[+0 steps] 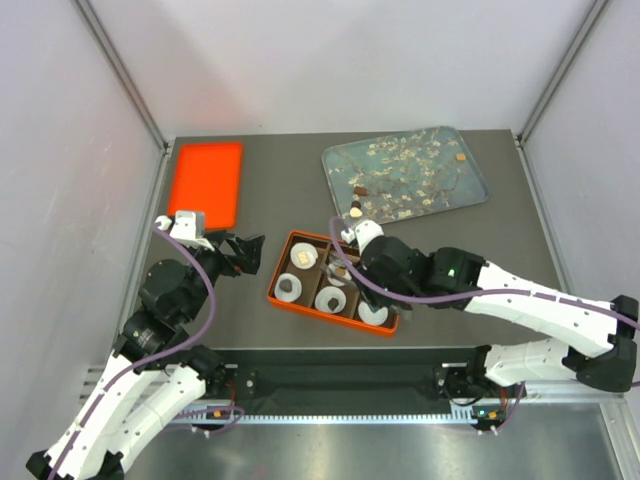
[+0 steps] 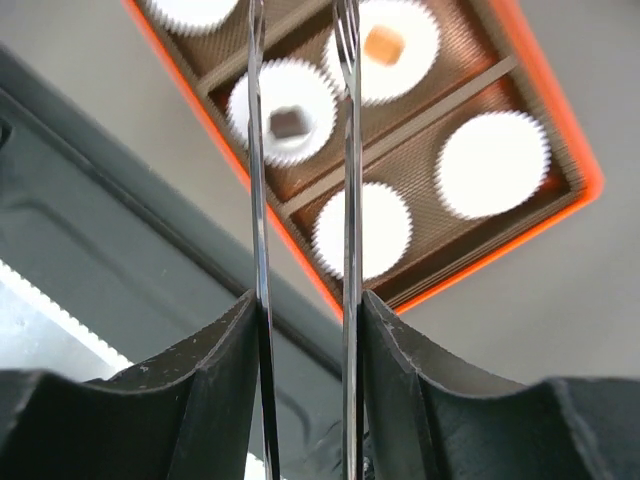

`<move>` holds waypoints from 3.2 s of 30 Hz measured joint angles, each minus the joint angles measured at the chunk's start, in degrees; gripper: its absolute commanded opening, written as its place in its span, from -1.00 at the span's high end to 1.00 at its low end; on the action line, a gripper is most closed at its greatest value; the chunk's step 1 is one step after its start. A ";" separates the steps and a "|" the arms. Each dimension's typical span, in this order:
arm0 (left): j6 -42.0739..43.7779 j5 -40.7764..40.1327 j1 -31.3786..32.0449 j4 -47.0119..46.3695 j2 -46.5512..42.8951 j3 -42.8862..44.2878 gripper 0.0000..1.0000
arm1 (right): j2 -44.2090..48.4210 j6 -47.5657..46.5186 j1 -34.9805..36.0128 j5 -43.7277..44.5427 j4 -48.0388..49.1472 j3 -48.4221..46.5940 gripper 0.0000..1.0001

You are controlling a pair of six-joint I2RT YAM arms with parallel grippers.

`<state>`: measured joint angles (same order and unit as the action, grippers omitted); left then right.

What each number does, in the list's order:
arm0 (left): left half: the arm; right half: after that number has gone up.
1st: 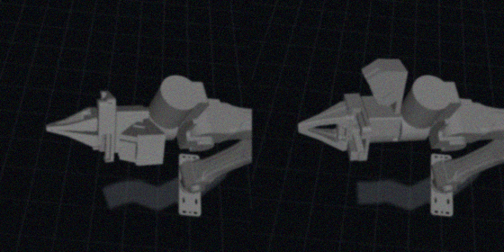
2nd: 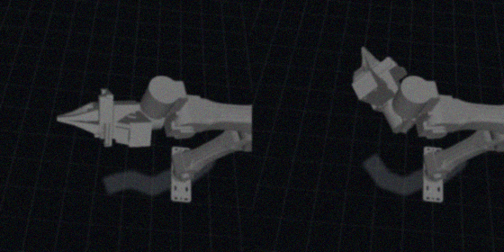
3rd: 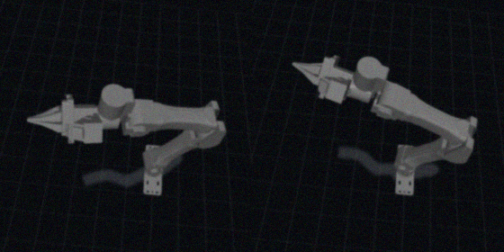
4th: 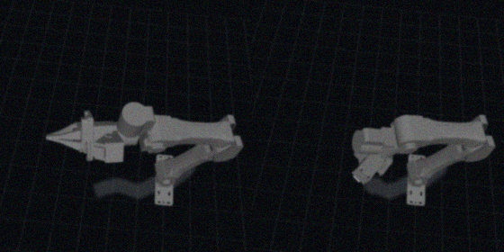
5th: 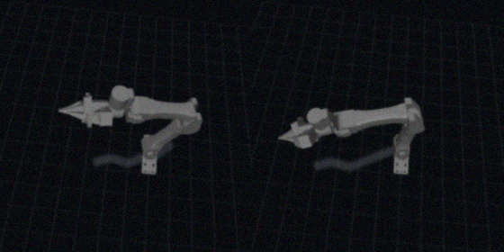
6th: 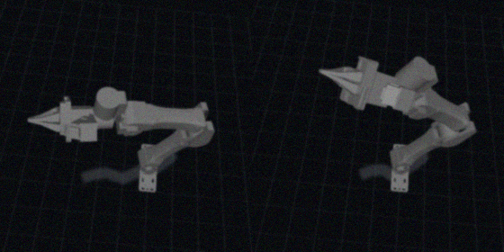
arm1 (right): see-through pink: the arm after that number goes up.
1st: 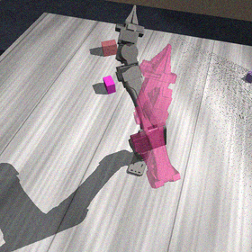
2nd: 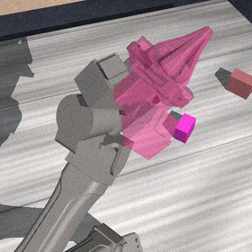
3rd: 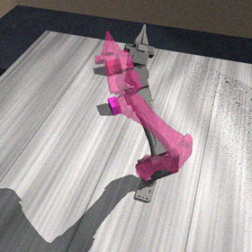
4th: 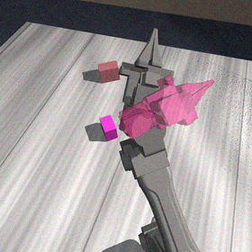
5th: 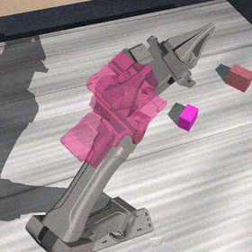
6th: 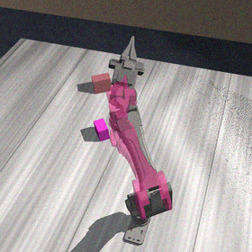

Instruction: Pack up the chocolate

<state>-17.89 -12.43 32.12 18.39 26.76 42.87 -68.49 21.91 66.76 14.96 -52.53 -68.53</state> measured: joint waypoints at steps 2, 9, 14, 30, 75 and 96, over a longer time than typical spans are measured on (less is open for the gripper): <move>0.00 0.00 0.00 0.00 0.00 0.00 -0.98 | 0.02 -1.81 -2.21 0.87 -0.42 -2.03 0.18; -0.02 0.15 0.00 0.00 -0.04 0.00 -0.98 | -3.76 -10.71 -19.37 2.84 0.28 -6.27 0.18; -0.02 0.24 0.00 0.00 -0.20 0.00 -0.98 | -11.56 -16.74 -26.95 2.75 2.82 -9.92 0.17; -0.02 0.90 0.00 -0.02 -0.31 0.00 -0.98 | -28.28 -26.27 -38.56 -2.86 12.31 -13.97 0.12; 0.00 0.83 -0.04 -0.02 -0.26 0.00 -0.98 | -40.79 -30.29 -38.77 -6.49 14.80 -21.99 0.42; -0.02 0.87 -0.07 -0.02 -0.42 -0.02 -0.98 | -4.76 -15.76 -35.95 -6.64 7.06 -0.26 0.43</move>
<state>-17.91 -11.55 32.05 18.37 26.35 42.85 -73.25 6.15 30.81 8.32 -45.47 -68.79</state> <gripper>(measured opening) 0.991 0.301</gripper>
